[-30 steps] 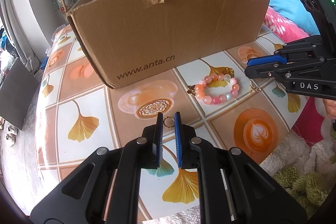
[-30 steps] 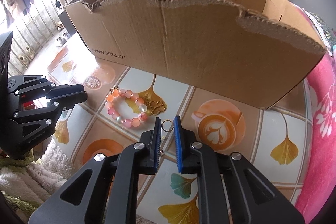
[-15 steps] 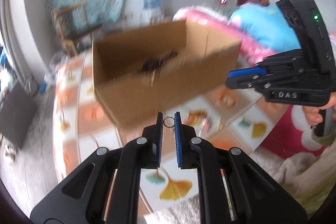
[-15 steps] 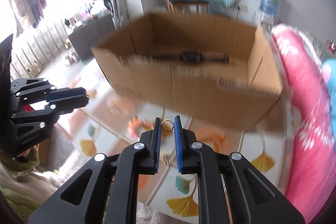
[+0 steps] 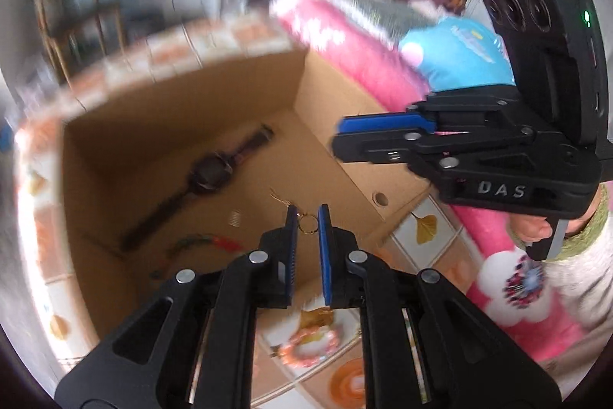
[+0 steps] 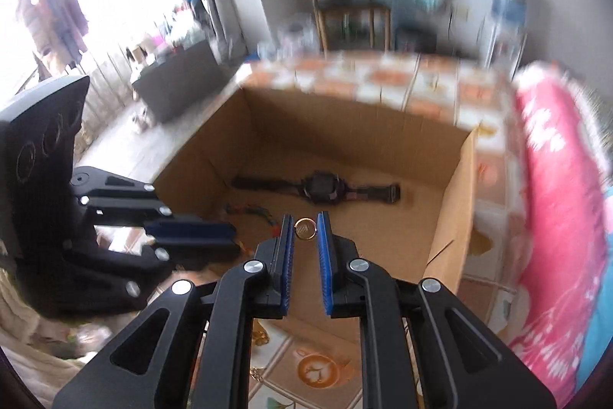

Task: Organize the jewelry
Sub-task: 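Carry the gold hoop earring into the box with the right gripper, then open the right gripper to release the hoop earring in the box, then withdraw the right gripper toward the pink beaded bracelet on the table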

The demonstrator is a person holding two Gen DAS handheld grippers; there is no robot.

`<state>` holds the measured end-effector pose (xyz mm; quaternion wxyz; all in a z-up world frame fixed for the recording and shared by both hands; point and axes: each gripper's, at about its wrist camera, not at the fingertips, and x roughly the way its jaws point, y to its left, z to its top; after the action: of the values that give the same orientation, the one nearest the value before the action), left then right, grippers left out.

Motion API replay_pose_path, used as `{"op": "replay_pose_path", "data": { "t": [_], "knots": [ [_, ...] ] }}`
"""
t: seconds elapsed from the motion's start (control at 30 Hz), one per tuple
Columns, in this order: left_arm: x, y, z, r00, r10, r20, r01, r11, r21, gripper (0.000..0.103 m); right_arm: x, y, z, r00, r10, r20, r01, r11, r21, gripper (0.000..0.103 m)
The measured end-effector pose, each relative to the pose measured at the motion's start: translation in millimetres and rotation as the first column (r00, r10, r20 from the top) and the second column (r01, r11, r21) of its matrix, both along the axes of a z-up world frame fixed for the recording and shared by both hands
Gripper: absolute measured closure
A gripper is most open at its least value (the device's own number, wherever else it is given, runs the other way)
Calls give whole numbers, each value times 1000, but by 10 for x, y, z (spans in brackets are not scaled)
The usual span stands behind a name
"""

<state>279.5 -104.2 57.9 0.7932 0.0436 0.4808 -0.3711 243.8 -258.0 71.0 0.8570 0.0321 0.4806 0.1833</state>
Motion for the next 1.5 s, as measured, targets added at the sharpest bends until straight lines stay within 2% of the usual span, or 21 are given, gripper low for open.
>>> {"op": "replay_pose_path", "data": {
  "t": [0.1, 0.23, 0.33, 0.43, 0.5, 0.57, 0.8, 0.87, 1.0, 1.07, 1.3, 1.37, 1.43, 1.5],
  "knots": [
    [344, -183, -229, 985, 6, -172, -3, 1000, 20, 93, 361, -51, -211, 992, -8, -125, 6, 1000, -16, 90],
    [578, -349, -522, 953, 38, -300, -18, 997, 70, 93, 596, -58, -384, 980, -25, -197, 15, 998, -55, 90],
    [653, -385, -637, 939, 76, -336, -36, 992, 123, 93, 679, -60, -451, 977, -36, -211, 20, 997, -80, 90],
    [678, -417, -685, 933, 94, -349, -49, 990, 136, 92, 730, -82, -487, 975, -52, -215, 33, 995, -89, 90],
    [717, -426, -711, 927, 107, -361, -60, 988, 141, 77, 750, -108, -495, 976, -56, -211, 39, 996, -84, 90],
    [693, -446, -714, 929, 110, -354, -59, 987, 152, 67, 763, -141, -506, 976, -61, -207, 46, 996, -76, 90],
    [710, -393, -639, 939, 135, -317, -82, 982, 173, 62, 692, -214, -383, 983, -80, -166, 67, 995, -79, 89],
    [711, -359, -582, 942, 141, -306, -94, 982, 163, 60, 660, -229, -337, 984, -86, -157, 75, 994, -74, 89],
    [672, -235, -446, 952, 155, -263, -118, 982, 150, 57, 556, -258, -200, 988, -93, -121, 86, 994, -61, 80],
    [639, -184, -362, 957, 159, -242, -128, 982, 138, 57, 501, -256, -126, 991, -89, -101, 84, 995, -55, 79],
    [394, 77, 65, 979, 162, -127, -154, 986, 65, 55, 151, -323, 285, 996, -86, -22, 87, 995, 50, 71],
    [231, 215, 227, 984, 156, -84, -155, 988, 17, 49, -68, -360, 455, 996, -84, 25, 81, 992, 101, 64],
    [28, 385, 375, 988, 152, -34, -152, 988, -17, 43, -293, -385, 584, 994, -89, 69, 79, 987, 137, 45],
    [-220, 531, 504, 990, 143, 19, -142, 988, -57, 33, -644, -409, 704, 988, -77, 136, 51, 982, 181, 34]
  ]
}}
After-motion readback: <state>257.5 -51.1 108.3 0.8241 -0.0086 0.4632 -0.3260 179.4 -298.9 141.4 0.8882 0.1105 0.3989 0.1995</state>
